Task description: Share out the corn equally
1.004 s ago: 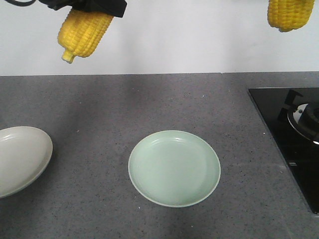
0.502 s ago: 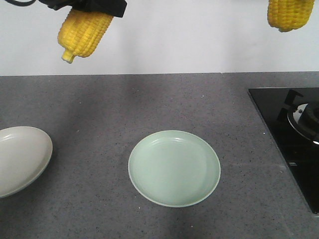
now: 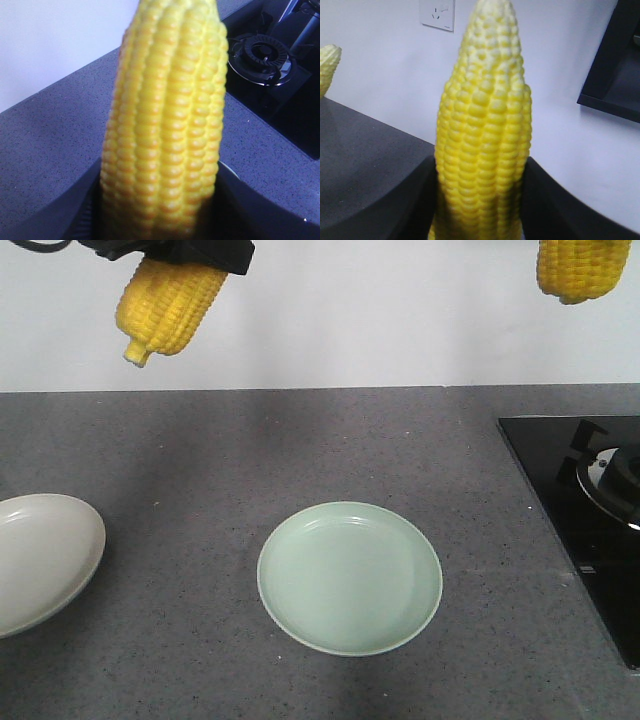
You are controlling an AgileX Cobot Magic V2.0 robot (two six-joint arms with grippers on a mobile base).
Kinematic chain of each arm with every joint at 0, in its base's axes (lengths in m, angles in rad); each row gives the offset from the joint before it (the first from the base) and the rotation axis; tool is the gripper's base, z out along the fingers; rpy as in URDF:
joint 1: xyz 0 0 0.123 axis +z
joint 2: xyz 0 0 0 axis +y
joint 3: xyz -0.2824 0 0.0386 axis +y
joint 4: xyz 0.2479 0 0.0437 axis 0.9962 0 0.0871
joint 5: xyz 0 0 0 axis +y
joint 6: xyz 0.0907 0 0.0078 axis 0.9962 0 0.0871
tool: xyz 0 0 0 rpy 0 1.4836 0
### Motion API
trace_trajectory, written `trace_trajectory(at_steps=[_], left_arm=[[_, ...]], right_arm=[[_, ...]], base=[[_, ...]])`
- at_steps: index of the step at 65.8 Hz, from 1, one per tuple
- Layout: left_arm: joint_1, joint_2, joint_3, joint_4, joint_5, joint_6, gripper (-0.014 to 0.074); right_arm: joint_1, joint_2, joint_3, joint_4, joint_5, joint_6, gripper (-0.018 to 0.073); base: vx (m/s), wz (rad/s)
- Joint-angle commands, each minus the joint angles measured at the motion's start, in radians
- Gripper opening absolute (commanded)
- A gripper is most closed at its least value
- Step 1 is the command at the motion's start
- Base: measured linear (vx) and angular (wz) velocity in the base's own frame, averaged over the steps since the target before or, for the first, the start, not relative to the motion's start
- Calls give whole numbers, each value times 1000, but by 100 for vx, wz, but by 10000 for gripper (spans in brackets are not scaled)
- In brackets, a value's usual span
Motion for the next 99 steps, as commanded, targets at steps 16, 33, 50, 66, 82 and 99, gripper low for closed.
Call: trace_trajectory(at_steps=[16,33,50,66,82,99], left_arm=[[0,-38,-30,-29,-28,-10,-6],[0,-41,-30,54,-28,2,-6],[0,-51,10,221,-28,-1,-6],[0,-97,213,339,-28,-2,-6],[0,-155,427,454,-28,-30,-6],[0,-205,519,575,-28,-108,-6]], right_arm=[[-5,-19,-30,46,-74,2,-6],[-3,26,-30,248,93,-21,-6],[-3,187,-30,468,379,-148,-6],[39,348,-27,510,434,-145,-6],[184,487,-27,395,434,-134,-6],[294,575,-27,174,434,-72,-6]], base=[[0,0],[0,0],[0,0],[0,0],[0,0],[0,0]])
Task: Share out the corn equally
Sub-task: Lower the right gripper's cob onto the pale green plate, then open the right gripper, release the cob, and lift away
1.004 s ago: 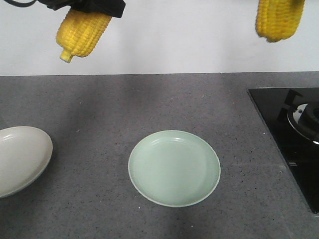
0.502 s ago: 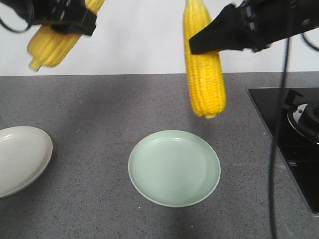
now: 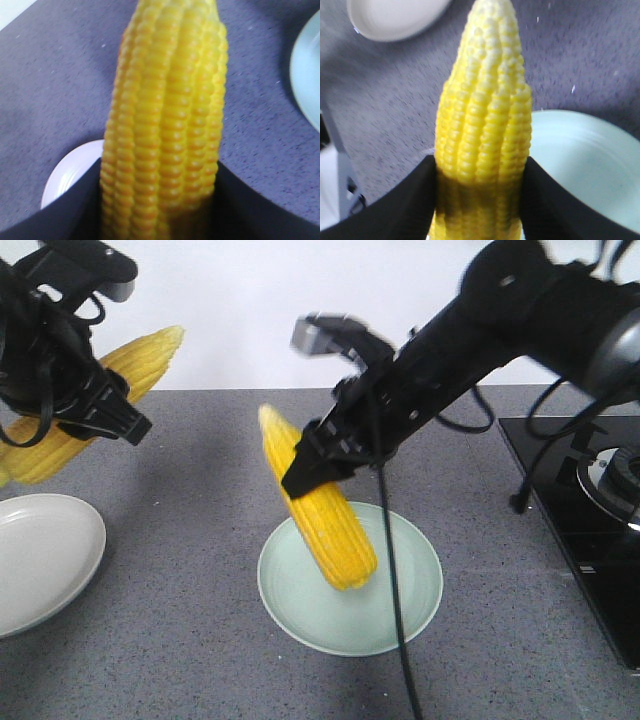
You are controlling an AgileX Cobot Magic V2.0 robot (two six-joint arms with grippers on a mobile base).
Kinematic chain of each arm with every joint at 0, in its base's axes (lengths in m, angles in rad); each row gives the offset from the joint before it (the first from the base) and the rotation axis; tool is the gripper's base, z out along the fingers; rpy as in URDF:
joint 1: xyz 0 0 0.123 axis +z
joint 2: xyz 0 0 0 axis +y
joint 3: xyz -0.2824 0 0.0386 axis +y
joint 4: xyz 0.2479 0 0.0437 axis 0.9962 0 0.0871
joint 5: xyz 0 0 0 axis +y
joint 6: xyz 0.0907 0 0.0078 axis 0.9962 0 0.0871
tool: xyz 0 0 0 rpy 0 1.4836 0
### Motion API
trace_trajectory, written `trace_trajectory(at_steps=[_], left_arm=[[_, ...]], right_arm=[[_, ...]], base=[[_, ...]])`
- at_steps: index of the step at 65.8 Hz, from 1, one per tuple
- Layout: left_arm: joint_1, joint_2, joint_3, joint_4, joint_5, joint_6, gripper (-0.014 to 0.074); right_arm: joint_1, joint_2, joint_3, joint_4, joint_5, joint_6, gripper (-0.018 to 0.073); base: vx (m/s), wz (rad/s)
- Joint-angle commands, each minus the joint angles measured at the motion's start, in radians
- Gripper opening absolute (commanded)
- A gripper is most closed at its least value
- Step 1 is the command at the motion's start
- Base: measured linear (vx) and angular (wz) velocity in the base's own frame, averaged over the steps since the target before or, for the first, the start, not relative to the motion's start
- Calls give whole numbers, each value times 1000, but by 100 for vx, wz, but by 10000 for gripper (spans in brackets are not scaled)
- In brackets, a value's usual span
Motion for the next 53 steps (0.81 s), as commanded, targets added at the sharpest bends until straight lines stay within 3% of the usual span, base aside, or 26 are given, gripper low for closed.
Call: trace_trajectory(at_steps=[1,12,31,41,53], left_arm=[[0,-61,-10,63,-19,-46,-6],[0,-77,-10,96,-19,-66,-6],[0,-77,-10,153,-19,-66,-6],[29,-77,-10,161,-19,-68,-6],[82,-77,-10,158,-19,-68,-6]], right_arm=[[23,-23,-23,-56,43,29,-6],[35,13,-23,-150,43,49,-6],[35,42,-23,-161,43,62,40],[35,42,-23,-162,43,70,165],[35,42,-23,-185,43,98,403]], base=[[0,0],[0,0],[0,0],[0,0],[0,0]])
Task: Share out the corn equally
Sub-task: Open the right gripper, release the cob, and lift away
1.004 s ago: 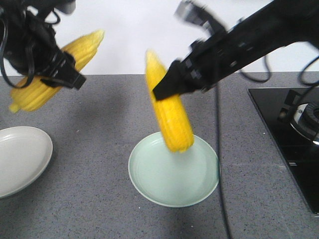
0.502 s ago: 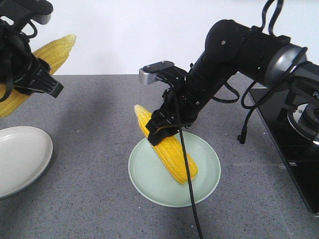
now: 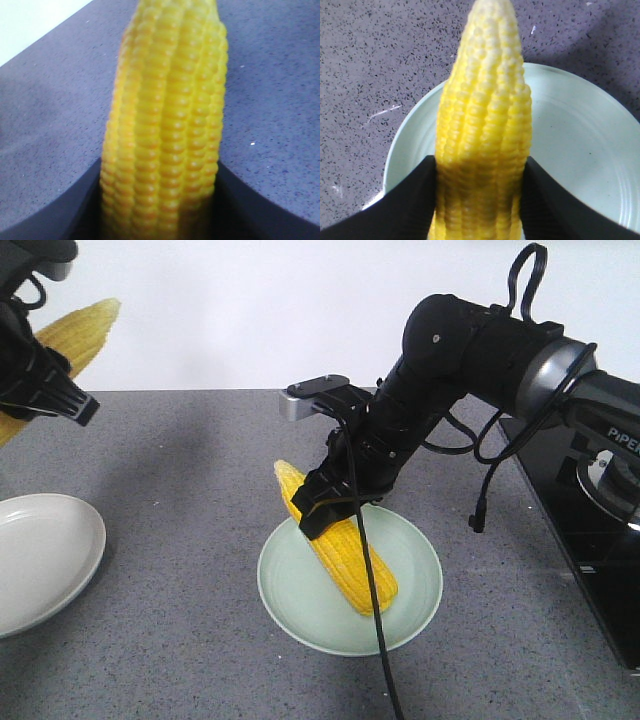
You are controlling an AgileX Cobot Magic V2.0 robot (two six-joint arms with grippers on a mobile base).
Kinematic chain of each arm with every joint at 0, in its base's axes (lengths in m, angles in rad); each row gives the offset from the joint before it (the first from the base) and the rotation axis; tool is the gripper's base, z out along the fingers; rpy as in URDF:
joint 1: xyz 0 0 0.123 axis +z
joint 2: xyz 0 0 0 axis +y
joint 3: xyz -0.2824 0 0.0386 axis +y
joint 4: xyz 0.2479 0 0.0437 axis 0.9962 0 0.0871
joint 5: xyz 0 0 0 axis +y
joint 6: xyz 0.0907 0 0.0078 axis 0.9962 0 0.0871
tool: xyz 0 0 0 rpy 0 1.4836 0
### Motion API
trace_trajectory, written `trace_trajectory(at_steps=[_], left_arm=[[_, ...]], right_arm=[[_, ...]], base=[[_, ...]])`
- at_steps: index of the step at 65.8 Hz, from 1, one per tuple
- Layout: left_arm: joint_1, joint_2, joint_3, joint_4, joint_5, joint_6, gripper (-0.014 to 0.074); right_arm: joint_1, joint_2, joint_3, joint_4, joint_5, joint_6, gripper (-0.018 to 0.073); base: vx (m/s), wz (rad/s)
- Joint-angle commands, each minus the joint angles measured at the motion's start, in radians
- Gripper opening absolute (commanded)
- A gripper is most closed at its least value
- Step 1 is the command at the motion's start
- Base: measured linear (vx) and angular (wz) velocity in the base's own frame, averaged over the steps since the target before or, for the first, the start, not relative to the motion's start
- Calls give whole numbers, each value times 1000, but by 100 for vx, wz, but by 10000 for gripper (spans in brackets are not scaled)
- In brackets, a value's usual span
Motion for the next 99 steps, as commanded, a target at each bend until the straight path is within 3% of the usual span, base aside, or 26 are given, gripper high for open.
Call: trace_trajectory(at_steps=[1,9,14,34,57,66,77,99], left_arm=[[28,-36,-22,30,-17,-12,-6],[61,-36,-22,17,-17,-12,-6],[83,-36,-22,2,-17,-11,-6],[167,-30,-22,-30,-17,-8,-3],[289,-29,49,-78,-95,-9,-1],[341,-29,186,-136,-195,-9,-1],[361,-29,302,-180,-288,-8,-1],[361,-17,398,-199,-394,-10,2]], right_arm=[[0,-52,-24,-2,48,31,423],[0,-52,-24,-43,48,84,545],[0,-52,-24,-57,48,110,575],[0,-82,-27,-40,48,110,548],[0,-316,-27,45,-2,60,373],[0,-436,-27,56,-102,16,214],[0,-557,-27,54,-205,-19,-17],[0,-641,-27,53,-175,-33,-11]], base=[[0,0],[0,0],[0,0],[0,0],[0,0],[0,0],[0,0],[0,0]])
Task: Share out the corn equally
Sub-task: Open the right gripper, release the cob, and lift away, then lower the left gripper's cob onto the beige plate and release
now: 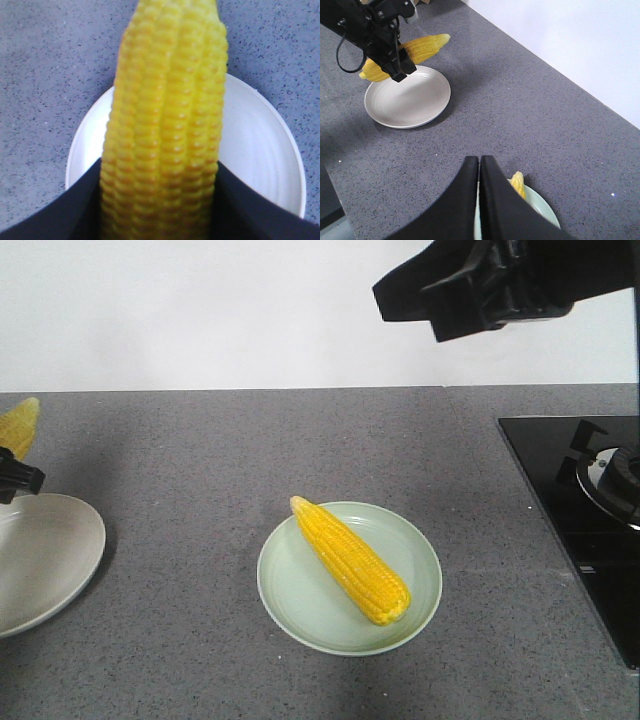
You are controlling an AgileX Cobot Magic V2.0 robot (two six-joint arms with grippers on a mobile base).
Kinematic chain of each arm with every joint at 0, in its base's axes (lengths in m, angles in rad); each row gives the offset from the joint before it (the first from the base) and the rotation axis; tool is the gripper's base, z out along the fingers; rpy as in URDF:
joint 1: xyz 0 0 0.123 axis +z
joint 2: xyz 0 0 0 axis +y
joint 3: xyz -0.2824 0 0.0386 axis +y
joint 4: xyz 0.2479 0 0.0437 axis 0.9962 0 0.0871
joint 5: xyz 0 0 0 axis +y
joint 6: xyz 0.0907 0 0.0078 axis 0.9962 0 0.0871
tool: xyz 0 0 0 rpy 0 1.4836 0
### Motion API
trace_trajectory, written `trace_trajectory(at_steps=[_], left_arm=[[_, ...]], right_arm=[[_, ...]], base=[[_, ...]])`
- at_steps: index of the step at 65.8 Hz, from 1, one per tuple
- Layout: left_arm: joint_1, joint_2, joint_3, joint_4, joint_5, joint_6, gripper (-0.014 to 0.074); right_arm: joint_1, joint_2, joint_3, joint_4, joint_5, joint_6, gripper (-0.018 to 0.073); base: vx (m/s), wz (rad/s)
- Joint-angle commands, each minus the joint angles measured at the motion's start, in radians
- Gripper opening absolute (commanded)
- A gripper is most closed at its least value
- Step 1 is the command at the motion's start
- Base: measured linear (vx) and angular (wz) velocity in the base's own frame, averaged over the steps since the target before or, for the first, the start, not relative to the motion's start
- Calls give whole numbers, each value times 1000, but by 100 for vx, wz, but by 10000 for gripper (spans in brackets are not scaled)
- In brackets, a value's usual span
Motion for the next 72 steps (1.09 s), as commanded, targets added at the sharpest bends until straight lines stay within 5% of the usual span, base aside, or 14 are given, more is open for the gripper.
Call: trace_trajectory(at_steps=[1,44,72], left_arm=[[1,-12,-6,-11,-57,-8,2],[1,40,1,-21,0,-8,34],[1,40,1,-22,40,-11,359]], right_arm=[[0,-37,-25,19,-49,-14,-11],[0,-38,-25,0,-28,-14,-11],[0,-38,-25,0,-23,-14,-11]], base=[[0,0],[0,0],[0,0]])
